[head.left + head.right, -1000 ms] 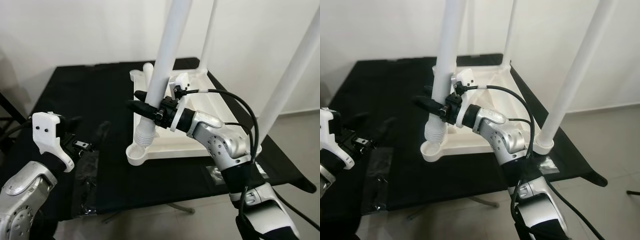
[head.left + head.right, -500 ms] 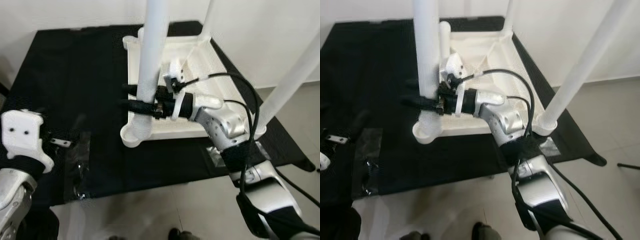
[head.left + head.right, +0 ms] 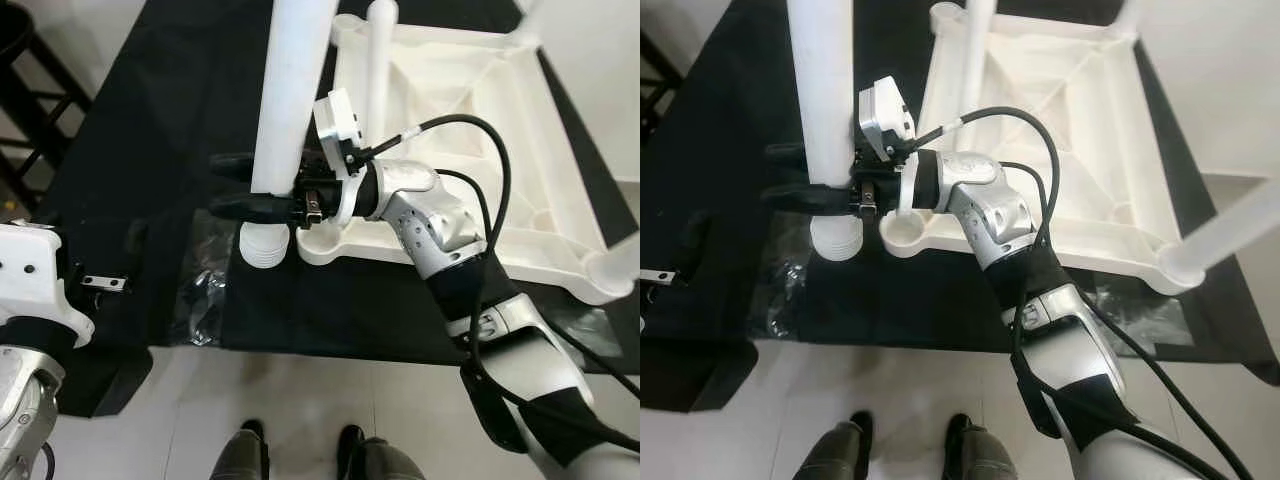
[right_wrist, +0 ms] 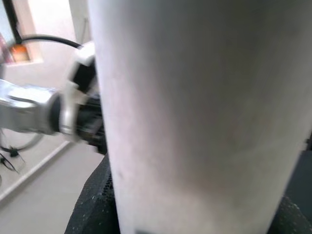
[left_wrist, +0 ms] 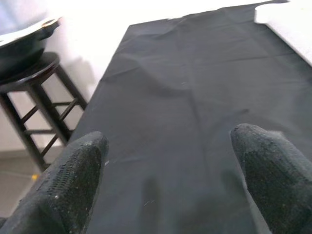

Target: Building children table

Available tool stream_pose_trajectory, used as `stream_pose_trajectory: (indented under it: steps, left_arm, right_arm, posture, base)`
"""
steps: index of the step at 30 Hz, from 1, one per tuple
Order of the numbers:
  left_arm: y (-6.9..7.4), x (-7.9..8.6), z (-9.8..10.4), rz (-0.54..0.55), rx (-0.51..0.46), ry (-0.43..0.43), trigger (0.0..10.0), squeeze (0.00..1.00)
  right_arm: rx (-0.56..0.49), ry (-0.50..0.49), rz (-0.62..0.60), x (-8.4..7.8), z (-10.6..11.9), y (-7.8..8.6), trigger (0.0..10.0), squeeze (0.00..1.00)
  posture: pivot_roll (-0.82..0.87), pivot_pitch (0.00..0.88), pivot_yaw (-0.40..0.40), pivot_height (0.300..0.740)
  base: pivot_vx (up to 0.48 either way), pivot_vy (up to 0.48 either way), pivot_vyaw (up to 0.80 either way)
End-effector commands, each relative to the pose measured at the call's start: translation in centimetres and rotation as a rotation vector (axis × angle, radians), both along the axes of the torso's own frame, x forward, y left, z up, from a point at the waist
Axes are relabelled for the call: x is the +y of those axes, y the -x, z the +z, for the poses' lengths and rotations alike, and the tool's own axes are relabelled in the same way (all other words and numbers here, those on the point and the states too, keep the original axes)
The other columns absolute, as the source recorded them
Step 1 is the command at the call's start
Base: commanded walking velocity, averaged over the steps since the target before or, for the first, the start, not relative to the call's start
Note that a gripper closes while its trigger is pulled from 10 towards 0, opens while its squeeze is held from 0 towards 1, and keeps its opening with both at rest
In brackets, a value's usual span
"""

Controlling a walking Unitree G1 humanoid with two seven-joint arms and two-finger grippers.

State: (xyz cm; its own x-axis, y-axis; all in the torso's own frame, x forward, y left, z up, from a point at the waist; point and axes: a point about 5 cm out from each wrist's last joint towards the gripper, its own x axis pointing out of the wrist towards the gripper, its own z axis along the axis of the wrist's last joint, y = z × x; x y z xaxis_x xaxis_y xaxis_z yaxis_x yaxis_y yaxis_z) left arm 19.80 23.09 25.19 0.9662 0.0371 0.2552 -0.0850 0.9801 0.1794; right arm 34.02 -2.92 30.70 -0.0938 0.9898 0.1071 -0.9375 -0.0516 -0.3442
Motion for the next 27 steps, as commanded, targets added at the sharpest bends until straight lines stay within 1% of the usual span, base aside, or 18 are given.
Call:
stream_pose_trajectory:
  steps: [1,2,6,8,11,13,18,27]
  left_arm:
    - [0.3,-0.2,-0.2,-0.003,0.011,0.001,10.0,0.0]
    - [0.2,-0.2,-0.2,-0.005,0.012,-0.001,10.0,0.0]
    - [0.1,-0.4,-0.2,-0.008,0.015,-0.006,10.0,0.0]
    - [0.0,-0.4,-0.2,-0.009,0.017,-0.007,10.0,0.0]
    - [0.0,-0.4,-0.2,-0.011,0.031,-0.019,10.0,0.0]
    - [-0.1,-0.4,-0.3,-0.009,0.031,-0.014,10.0,0.0]
    - [-0.2,-0.5,-0.3,-0.015,0.038,-0.006,10.0,0.0]
    - [-0.4,-0.6,-0.2,-0.022,0.022,0.005,10.0,0.0]
  right_arm:
    - [-0.042,-0.003,0.006,0.0,0.6,0.0,10.0,0.0]
    - [-0.041,-0.002,0.004,-0.1,0.6,-0.1,10.0,0.0]
    - [-0.052,0.045,-0.035,-1.5,0.5,-0.9,10.0,0.0]
    - [-0.057,0.05,-0.042,-1.7,0.5,-1.0,10.0,0.0]
    - [-0.062,0.056,-0.055,-2.2,0.7,-1.3,10.0,0.0]
    - [-0.063,0.056,-0.05,-2.6,0.7,-1.2,10.0,0.0]
    - [-0.07,0.057,-0.038,-2.7,0.5,-1.2,10.0,0.0]
    - [-0.061,0.057,-0.027,-2.5,0.0,-1.2,10.0,0.0]
  posture:
    - [0.11,0.332,-0.088,0.74]
    - [0.11,0.332,-0.088,0.74]
    - [0.11,0.332,-0.091,0.74]
    - [0.11,0.332,-0.092,0.74]
    - [0.11,0.331,-0.093,0.74]
    - [0.1,0.329,-0.091,0.74]
    - [0.1,0.33,-0.09,0.74]
    - [0.09,0.318,-0.094,0.74]
  base:
    - [0.0,0.0,0.79]
    - [0.0,0.0,0.79]
    - [0.0,0.0,0.0]
    - [0.0,0.0,0.0]
    - [0.0,-0.472,0.0]
    - [0.0,-0.472,0.0]
    - [0.0,-0.469,0.0]
    - [0.0,0.0,0.0]
